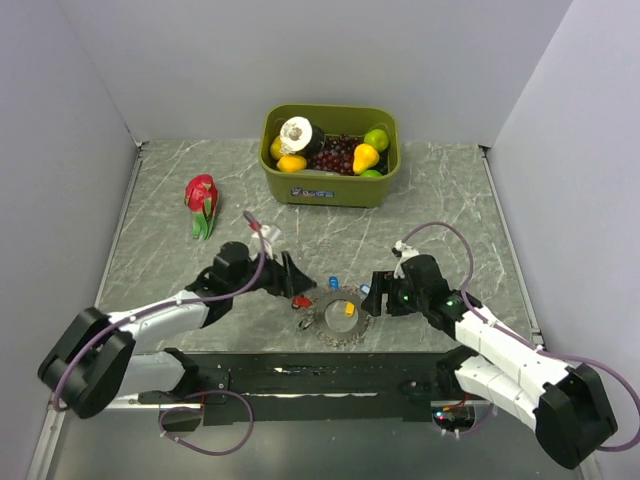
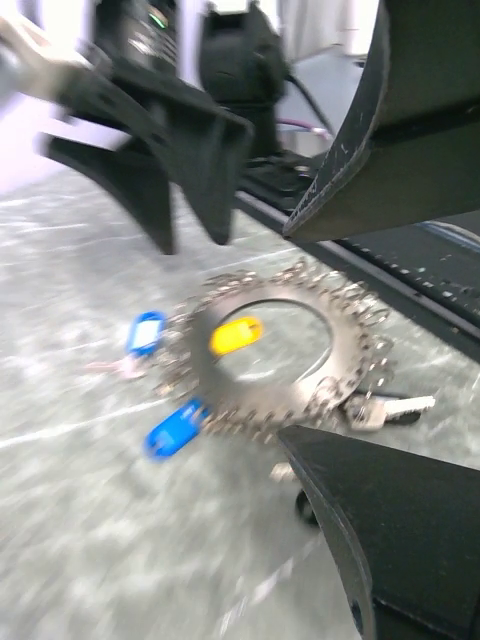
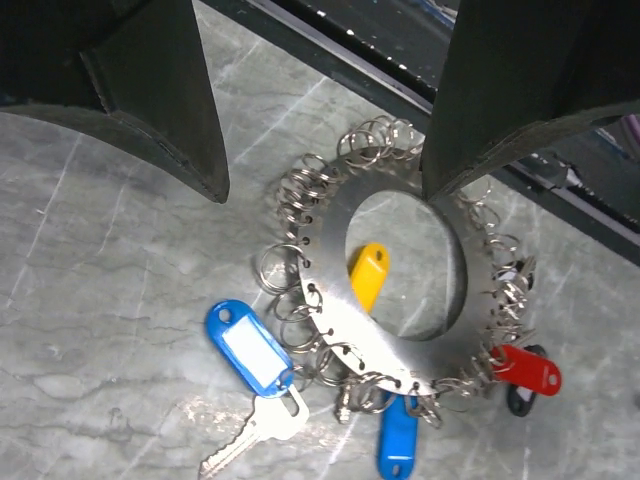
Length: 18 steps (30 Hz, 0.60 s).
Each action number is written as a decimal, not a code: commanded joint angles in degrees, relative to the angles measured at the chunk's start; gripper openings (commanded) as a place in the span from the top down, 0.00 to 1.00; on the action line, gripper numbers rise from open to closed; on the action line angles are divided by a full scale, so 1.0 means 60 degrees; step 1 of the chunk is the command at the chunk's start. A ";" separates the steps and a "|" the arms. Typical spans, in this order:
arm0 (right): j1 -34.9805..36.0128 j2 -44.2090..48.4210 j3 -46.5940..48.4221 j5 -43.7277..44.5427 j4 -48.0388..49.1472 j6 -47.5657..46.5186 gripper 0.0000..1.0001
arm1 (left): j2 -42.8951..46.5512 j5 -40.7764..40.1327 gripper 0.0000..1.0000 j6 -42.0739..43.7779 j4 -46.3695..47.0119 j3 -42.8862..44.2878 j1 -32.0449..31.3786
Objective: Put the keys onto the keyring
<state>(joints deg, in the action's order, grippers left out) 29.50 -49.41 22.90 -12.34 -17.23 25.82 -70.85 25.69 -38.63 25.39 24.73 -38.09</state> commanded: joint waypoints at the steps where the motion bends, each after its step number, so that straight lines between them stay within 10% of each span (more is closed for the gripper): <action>1: 0.0064 -0.0538 0.0461 0.0197 0.0367 -0.0173 0.17 | 0.0675 0.0741 0.19 0.0067 -0.0260 0.0170 0.0926; 18: 0.0035 -0.3337 0.1354 0.0269 0.1173 -0.0759 0.40 | -0.0364 0.1826 0.23 -0.0505 0.0735 -0.0167 0.1602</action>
<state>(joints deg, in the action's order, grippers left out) 29.50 -67.51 28.03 -12.10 -12.45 22.55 -72.25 34.39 -40.62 26.11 23.81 -28.62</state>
